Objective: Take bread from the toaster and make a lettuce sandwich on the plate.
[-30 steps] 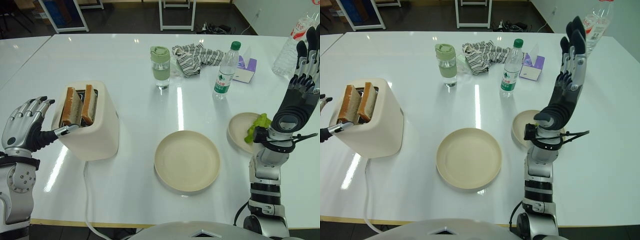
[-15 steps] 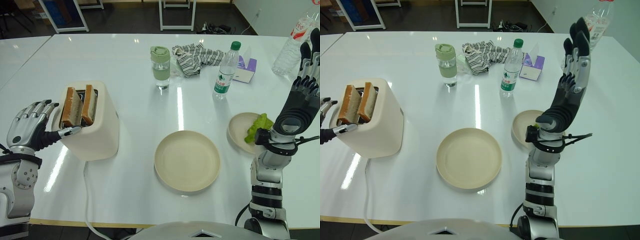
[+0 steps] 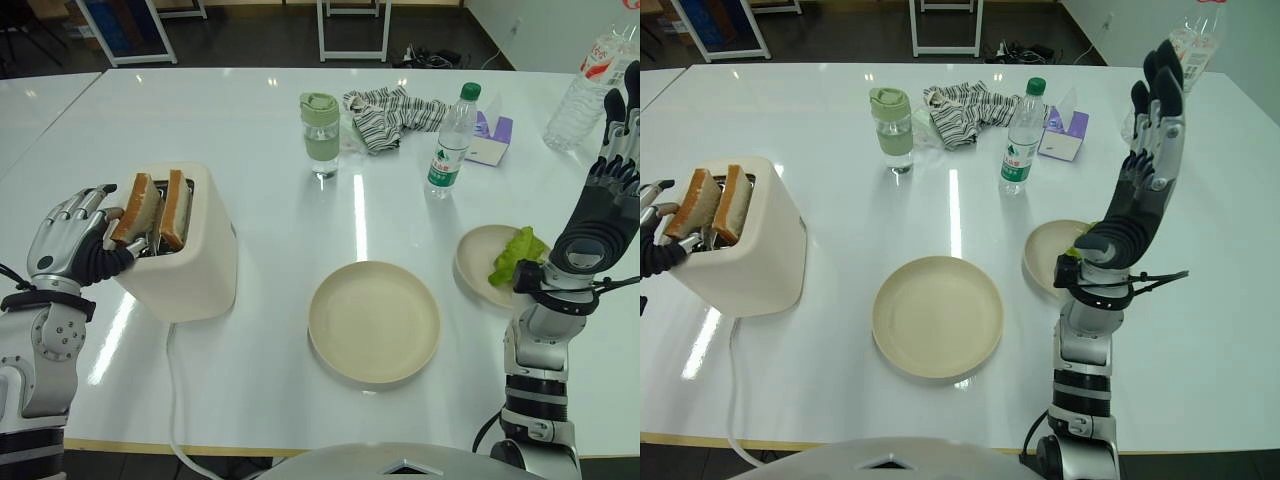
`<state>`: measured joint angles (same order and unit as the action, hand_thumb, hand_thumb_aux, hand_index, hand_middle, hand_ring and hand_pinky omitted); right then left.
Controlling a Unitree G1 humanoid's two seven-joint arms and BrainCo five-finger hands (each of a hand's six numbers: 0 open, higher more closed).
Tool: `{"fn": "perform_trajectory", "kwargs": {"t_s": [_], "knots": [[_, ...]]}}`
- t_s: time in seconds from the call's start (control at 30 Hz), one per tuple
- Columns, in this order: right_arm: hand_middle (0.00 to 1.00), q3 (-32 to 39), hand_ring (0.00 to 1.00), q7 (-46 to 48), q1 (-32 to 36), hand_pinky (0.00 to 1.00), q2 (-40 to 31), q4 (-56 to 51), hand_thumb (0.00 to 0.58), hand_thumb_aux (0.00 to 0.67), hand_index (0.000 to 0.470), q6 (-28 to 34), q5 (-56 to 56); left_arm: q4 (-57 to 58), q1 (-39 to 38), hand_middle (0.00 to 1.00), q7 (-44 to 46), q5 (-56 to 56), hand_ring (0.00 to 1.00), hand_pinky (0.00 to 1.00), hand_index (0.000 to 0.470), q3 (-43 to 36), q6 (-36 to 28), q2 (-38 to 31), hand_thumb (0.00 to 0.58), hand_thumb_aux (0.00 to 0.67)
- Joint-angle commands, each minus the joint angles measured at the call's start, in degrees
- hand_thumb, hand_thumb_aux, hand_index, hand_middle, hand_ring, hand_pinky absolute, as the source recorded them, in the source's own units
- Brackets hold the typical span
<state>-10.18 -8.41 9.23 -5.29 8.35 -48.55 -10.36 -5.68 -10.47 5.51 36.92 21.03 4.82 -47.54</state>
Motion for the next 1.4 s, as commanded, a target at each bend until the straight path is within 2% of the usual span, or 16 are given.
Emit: {"fn": "perform_trajectory", "kwargs": {"t_s": [0.03, 0.37, 0.4, 0.43, 0.53, 0.6, 0.63, 0.67, 0.7, 0.83, 0.93, 0.97, 1.0, 1.13, 1.17, 1.4], "knots": [[0.00, -0.66, 0.00, -0.11, -0.71, 0.00, -0.31, 0.91, 0.000, 0.000, 0.000, 0.65, -0.45, 0.93, -1.15, 0.00, 2.38, -1.15, 0.00, 0.00, 0.470, -1.09, -0.36, -0.61, 0.580, 0.670], [0.00, -0.87, 0.00, -0.21, -0.83, 0.00, -0.31, 1.14, 0.000, 0.000, 0.000, 0.73, -0.42, -1.59, 2.73, 0.00, 0.26, -6.79, 0.00, 0.00, 0.470, -0.09, -1.77, 2.53, 0.580, 0.670], [0.00, -0.86, 0.00, -0.21, -0.81, 0.00, -0.31, 1.10, 0.000, 0.000, 0.000, 0.74, -0.42, -2.02, 3.42, 0.67, -0.47, -7.29, 0.67, 0.67, 0.470, 0.47, -2.03, 3.13, 0.580, 0.670], [0.00, -0.83, 0.00, -0.19, -0.83, 0.00, -0.32, 1.10, 0.000, 0.000, 0.000, 0.77, -0.38, -2.38, 4.05, 1.00, -1.07, -8.13, 1.00, 1.00, 0.470, 1.12, -2.22, 3.64, 0.580, 0.670], [0.00, -0.72, 0.00, -0.13, -0.84, 0.00, -0.32, 1.03, 0.000, 0.000, 0.000, 0.75, -0.36, -2.68, 6.35, 1.00, -4.21, -9.52, 1.00, 1.00, 0.442, 2.88, -2.50, 5.24, 0.578, 0.631], [0.00, -0.72, 0.00, -0.12, -0.87, 0.00, -0.34, 1.04, 0.000, 0.000, 0.000, 0.75, -0.34, -2.14, 8.47, 1.00, -7.14, -9.60, 1.00, 1.00, 0.153, 3.95, -2.57, 5.92, 0.316, 0.218], [0.00, -0.71, 0.00, -0.12, -0.88, 0.00, -0.33, 1.06, 0.000, 0.000, 0.000, 0.75, -0.35, -1.81, 9.26, 1.00, -8.16, -9.72, 1.00, 1.00, 0.149, 4.38, -2.54, 6.01, 0.310, 0.213], [0.00, -0.68, 0.00, -0.12, -0.89, 0.00, -0.31, 1.07, 0.000, 0.000, 0.000, 0.76, -0.35, -1.50, 9.87, 1.00, -9.11, -9.61, 1.00, 1.00, 0.241, 4.67, -2.49, 6.06, 0.443, 0.344], [0.00, -0.64, 0.00, -0.11, -0.89, 0.00, -0.28, 1.08, 0.000, 0.000, 0.000, 0.75, -0.37, -1.23, 10.30, 1.00, -9.92, -9.31, 1.00, 1.00, 0.188, 4.86, -2.33, 6.04, 0.371, 0.268], [0.00, -0.52, 0.00, -0.11, -0.89, 0.00, -0.21, 1.09, 0.000, 0.000, 0.000, 0.82, -0.44, -0.75, 10.77, 1.00, -10.62, -9.69, 1.00, 1.00, 0.304, 4.68, -1.57, 6.08, 0.508, 0.434], [0.00, -0.47, 0.00, -0.10, -0.86, 0.00, -0.20, 1.02, 0.000, 0.000, 0.000, 0.87, -0.46, -1.03, 11.38, 1.00, -11.01, -10.54, 1.00, 1.00, 0.253, 4.47, -1.07, 6.80, 0.456, 0.360], [0.00, -0.50, 0.00, -0.09, -0.90, 0.00, -0.23, 1.02, 0.000, 0.000, 0.000, 0.88, -0.43, -1.14, 11.67, 1.00, -11.35, -10.66, 1.00, 1.00, 0.391, 4.44, -0.89, 7.03, 0.564, 0.557], [0.00, -0.52, 0.00, -0.08, -0.93, 0.00, -0.26, 1.02, 0.000, 0.000, 0.000, 0.89, -0.41, -1.20, 11.84, 1.00, -11.40, -10.86, 1.00, 1.00, 0.470, 4.41, -0.78, 7.13, 0.580, 0.670], [0.00, -0.62, 0.00, -0.07, -1.01, 0.00, -0.33, 1.03, 0.000, 0.000, 0.000, 0.92, -0.31, -1.02, 11.88, 1.00, -11.45, -10.83, 1.00, 1.00, 0.426, 3.75, 0.00, 7.04, 0.575, 0.607], [0.00, -0.61, 0.00, -0.06, -1.00, 0.00, -0.33, 1.01, 0.000, 0.000, 0.000, 0.92, -0.32, -0.95, 11.64, 1.00, -11.04, -11.11, 1.00, 1.00, 0.000, 3.54, 0.28, 6.97, 0.000, 0.000], [0.00, -0.53, 0.00, -0.01, -0.98, 0.00, -0.35, 0.93, 0.000, 0.000, 0.000, 0.90, -0.35, -0.96, 6.66, 1.00, -5.40, -9.65, 1.00, 1.00, 0.000, 2.09, 0.89, 4.15, 0.000, 0.000]]}}
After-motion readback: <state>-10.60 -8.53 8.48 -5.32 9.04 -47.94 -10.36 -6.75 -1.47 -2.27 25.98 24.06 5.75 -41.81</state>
